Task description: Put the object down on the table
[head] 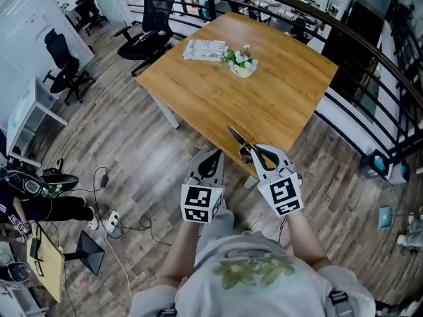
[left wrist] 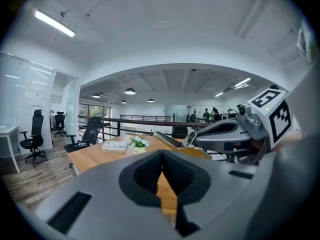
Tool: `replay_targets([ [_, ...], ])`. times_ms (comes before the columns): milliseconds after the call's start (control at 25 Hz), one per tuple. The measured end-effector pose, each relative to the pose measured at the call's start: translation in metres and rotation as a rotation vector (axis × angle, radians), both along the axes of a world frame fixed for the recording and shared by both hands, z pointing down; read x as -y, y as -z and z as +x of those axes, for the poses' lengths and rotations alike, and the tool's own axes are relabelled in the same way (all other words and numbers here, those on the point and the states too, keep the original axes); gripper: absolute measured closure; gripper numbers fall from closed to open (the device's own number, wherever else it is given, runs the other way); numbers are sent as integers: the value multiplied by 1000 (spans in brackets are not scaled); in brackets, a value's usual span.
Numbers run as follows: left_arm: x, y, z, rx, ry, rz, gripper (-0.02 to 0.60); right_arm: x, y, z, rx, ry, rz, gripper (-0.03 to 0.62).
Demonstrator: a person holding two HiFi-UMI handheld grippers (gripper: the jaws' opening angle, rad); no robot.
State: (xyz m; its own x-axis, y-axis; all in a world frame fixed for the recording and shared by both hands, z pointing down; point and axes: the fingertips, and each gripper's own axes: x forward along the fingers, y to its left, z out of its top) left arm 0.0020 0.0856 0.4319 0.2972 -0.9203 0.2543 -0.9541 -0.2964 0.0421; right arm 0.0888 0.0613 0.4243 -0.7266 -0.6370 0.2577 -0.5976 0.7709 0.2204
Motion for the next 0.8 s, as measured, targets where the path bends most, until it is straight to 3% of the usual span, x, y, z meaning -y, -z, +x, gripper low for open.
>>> replay_targets([
  [440,75,17,-69,-2,-39,19,568,78,13,-54,-40,-74,24,582],
  [800,109,6,-88,-14,-113,7,568,105,12,-69,-57,-155,31,582],
])
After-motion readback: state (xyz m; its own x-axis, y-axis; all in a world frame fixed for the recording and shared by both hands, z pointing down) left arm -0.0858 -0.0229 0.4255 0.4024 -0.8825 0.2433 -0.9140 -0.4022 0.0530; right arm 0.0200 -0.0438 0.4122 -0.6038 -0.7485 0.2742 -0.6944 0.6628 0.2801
